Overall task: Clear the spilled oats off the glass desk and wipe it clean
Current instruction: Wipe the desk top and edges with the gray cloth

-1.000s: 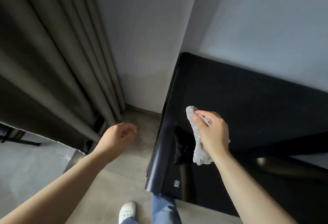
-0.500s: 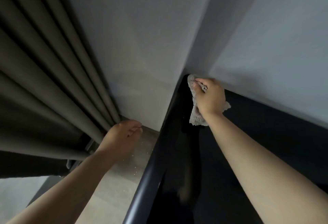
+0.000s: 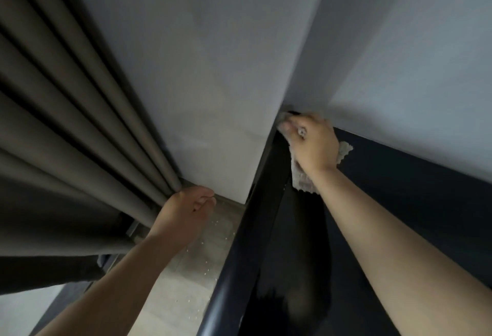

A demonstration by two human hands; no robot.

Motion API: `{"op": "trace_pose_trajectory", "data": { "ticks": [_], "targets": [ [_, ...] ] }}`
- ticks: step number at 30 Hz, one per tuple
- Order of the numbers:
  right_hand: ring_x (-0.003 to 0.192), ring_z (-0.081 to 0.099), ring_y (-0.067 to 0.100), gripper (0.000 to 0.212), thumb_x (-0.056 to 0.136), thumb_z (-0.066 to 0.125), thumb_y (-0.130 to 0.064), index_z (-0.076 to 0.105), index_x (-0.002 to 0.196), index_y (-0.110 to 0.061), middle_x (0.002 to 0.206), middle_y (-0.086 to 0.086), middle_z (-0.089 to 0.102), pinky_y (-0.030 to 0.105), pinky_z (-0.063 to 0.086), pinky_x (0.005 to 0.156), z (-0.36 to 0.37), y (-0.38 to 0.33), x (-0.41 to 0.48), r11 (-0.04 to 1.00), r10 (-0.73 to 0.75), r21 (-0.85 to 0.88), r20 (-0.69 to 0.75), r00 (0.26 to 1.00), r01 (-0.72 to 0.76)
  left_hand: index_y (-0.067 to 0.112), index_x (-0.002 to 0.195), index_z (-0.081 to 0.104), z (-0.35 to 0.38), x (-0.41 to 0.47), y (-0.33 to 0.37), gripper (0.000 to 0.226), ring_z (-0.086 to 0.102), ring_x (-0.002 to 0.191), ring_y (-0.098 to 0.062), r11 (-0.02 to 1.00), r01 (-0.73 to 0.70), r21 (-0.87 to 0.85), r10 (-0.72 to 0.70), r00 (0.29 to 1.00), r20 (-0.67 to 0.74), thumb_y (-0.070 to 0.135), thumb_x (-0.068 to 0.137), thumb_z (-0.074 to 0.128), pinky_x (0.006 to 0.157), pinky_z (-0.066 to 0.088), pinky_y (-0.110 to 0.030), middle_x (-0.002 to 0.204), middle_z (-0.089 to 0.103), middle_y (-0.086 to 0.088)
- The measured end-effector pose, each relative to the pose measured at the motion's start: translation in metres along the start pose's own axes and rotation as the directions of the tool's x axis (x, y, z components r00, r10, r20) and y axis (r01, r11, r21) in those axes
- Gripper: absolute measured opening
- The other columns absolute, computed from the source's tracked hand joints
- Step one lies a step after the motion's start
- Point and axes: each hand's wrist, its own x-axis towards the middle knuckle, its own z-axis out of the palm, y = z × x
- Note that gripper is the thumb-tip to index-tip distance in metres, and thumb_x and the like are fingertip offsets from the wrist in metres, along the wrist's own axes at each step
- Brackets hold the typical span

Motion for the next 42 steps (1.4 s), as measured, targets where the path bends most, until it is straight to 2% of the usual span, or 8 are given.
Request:
{"op": "trace_pose_trajectory", "data": {
  "ticks": [4,9,15,22,25,31,36,42],
  "targets": [
    [0.092,0.054,0.012,0.016,0.088,0.066,-0.032,0.073,0.102,-0.026,0.103,-0.009,0.067,0.024,0.039,0.069,-0.009,-0.017,-0.066,0.988,-0.135,0.079,0.047,0.990,0.132,0.021,0.101,0.070,0.001,-0.001,-0.006,0.013,0.060,0.082,0.007,1.000,0.015,-0.005,-0.015,1.000,-0.019,0.018,0.090,0.063,0.064,0.037,0.002,0.085,0.067,0.016],
    [0.091,0.054,0.011,0.014,0.088,0.066,-0.028,0.073,0.101,-0.027,0.099,-0.011,0.067,0.024,0.043,0.068,-0.010,-0.014,-0.073,0.982,-0.174,0.090,0.061,0.983,0.168,0.021,0.102,0.070,-0.003,-0.016,-0.018,0.014,0.064,0.088,-0.005,0.999,0.049,0.013,-0.049,0.999,-0.010,0.017,0.090,0.063,0.070,0.041,-0.007,0.088,0.068,0.012],
    [0.093,0.054,0.017,0.013,0.089,0.065,-0.028,0.072,0.101,-0.030,0.102,-0.008,0.064,0.027,0.044,0.065,0.005,-0.026,-0.044,1.000,0.021,0.005,-0.019,1.000,-0.021,0.027,0.097,0.068,-0.014,-0.025,-0.021,0.013,0.060,0.082,0.006,0.999,0.031,0.034,-0.030,0.999,-0.017,0.018,0.090,0.062,0.065,0.038,-0.002,0.084,0.066,0.018],
    [0.085,0.047,0.003,0.011,0.087,0.068,-0.029,0.071,0.097,-0.032,0.092,-0.019,0.057,0.014,0.036,0.070,-0.020,-0.070,-0.189,0.979,-0.181,0.124,0.171,0.968,0.161,0.024,0.102,0.069,-0.020,-0.044,-0.024,0.015,0.062,0.086,-0.004,0.998,0.054,0.023,-0.054,0.999,-0.007,0.019,0.090,0.062,0.067,0.039,-0.006,0.089,0.068,0.011],
    [0.082,0.050,0.009,0.014,0.085,0.071,-0.025,0.072,0.097,-0.029,0.090,-0.013,0.059,0.023,0.039,0.067,-0.016,-0.059,-0.176,0.961,-0.270,0.108,0.155,0.950,0.256,0.024,0.102,0.069,-0.021,-0.057,-0.031,0.015,0.063,0.087,-0.005,0.998,0.061,0.034,-0.062,0.997,0.034,0.018,0.091,0.060,0.072,0.046,-0.015,0.087,0.067,0.013],
    [0.095,0.053,0.018,0.018,0.089,0.065,-0.027,0.070,0.106,-0.030,0.103,-0.005,0.061,0.028,0.043,0.069,0.008,-0.045,-0.068,0.991,0.105,-0.073,-0.076,0.992,-0.111,0.021,0.103,0.070,-0.030,-0.071,-0.057,0.016,0.066,0.091,-0.012,0.995,0.075,0.065,-0.078,0.996,0.042,0.019,0.090,0.062,0.081,0.050,-0.027,0.092,0.071,0.007],
    [0.085,0.049,0.011,0.011,0.087,0.068,-0.029,0.071,0.098,-0.030,0.093,-0.010,0.058,0.023,0.037,0.068,-0.006,-0.073,-0.176,0.998,-0.058,0.002,0.017,0.998,0.058,0.021,0.104,0.071,-0.040,-0.074,-0.066,0.018,0.066,0.093,-0.016,0.996,0.077,0.055,-0.079,0.996,0.038,0.020,0.090,0.061,0.084,0.052,-0.032,0.097,0.072,0.002],
    [0.078,0.054,0.011,0.014,0.082,0.070,-0.030,0.075,0.094,-0.025,0.087,-0.012,0.060,0.029,0.049,0.064,-0.028,-0.103,-0.292,0.961,-0.234,0.194,0.187,0.954,0.197,0.023,0.089,0.070,-0.045,-0.093,-0.067,0.014,0.067,0.089,-0.020,0.997,0.063,0.052,-0.066,0.995,0.070,0.014,0.088,0.060,0.080,0.053,-0.034,0.089,0.072,-0.001]
  ]
}}
